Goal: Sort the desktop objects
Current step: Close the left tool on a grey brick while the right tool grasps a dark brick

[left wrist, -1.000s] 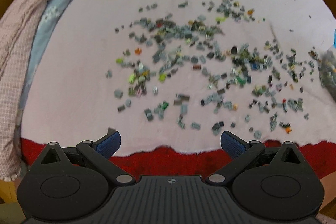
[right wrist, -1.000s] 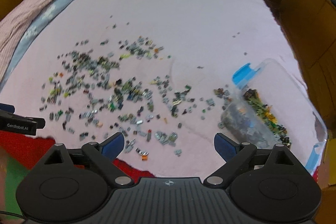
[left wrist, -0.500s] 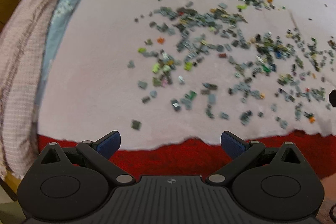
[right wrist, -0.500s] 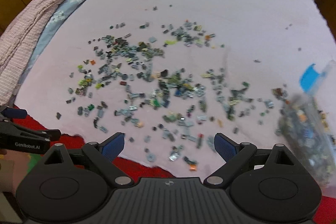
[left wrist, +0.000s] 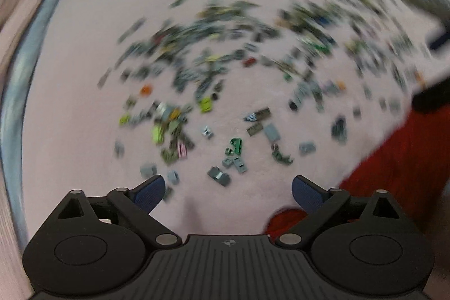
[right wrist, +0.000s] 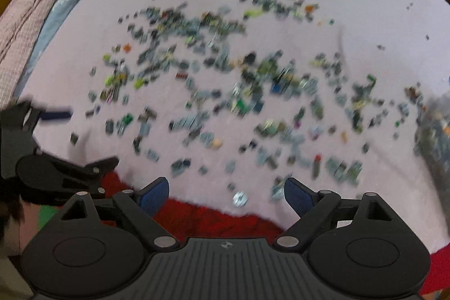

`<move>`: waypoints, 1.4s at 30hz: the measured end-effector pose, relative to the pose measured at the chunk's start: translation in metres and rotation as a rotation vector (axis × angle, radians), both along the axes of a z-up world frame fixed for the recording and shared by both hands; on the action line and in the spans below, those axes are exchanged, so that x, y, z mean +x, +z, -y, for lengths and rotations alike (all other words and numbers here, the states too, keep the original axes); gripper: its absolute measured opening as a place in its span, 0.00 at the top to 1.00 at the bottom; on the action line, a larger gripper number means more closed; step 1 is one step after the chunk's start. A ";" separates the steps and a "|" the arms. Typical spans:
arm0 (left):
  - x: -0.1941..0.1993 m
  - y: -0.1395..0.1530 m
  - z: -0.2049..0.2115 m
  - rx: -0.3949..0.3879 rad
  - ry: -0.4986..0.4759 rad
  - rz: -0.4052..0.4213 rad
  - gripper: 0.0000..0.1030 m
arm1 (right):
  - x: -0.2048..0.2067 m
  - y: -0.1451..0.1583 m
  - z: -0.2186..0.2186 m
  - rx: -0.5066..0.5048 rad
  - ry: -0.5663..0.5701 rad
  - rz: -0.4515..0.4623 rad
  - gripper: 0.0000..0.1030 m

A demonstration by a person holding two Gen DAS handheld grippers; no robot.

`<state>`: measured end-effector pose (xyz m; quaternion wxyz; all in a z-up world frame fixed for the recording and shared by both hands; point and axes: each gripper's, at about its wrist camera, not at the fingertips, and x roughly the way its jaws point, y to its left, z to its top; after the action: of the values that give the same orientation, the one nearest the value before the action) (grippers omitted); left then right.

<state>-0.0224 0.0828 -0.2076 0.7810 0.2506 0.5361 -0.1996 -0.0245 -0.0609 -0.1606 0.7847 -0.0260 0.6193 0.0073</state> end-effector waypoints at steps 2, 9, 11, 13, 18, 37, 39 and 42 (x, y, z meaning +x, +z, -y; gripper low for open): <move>0.003 -0.007 -0.004 0.039 -0.122 0.000 0.19 | -0.003 -0.004 -0.007 -0.004 0.006 -0.007 0.12; 0.028 -0.030 -0.017 0.018 -0.300 -0.120 0.53 | -0.008 -0.012 -0.012 -0.012 -0.008 -0.020 0.12; 0.032 -0.032 -0.016 0.000 -0.318 -0.140 0.53 | -0.009 -0.013 -0.013 -0.014 -0.014 -0.023 0.12; 0.034 -0.033 -0.015 -0.010 -0.332 -0.151 0.54 | -0.009 -0.015 -0.014 -0.017 -0.021 -0.026 0.12; 0.033 -0.032 -0.011 -0.017 -0.385 -0.162 0.72 | -0.012 -0.020 -0.016 -0.022 -0.036 -0.034 0.12; 0.043 0.003 -0.037 -0.248 0.017 -0.203 0.78 | 0.018 -0.052 -0.056 -0.020 0.248 -0.003 0.67; 0.041 0.002 -0.032 -0.264 0.040 -0.212 0.78 | 0.022 -0.060 -0.062 -0.033 0.299 -0.006 0.70; 0.031 -0.001 -0.027 -0.283 0.062 -0.225 0.78 | 0.028 -0.070 -0.069 -0.055 0.341 -0.004 0.77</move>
<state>0.0091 0.1094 -0.2083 0.7494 0.0975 0.5942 -0.2755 0.0034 0.0080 -0.2303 0.7697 -0.1520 0.6077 0.1232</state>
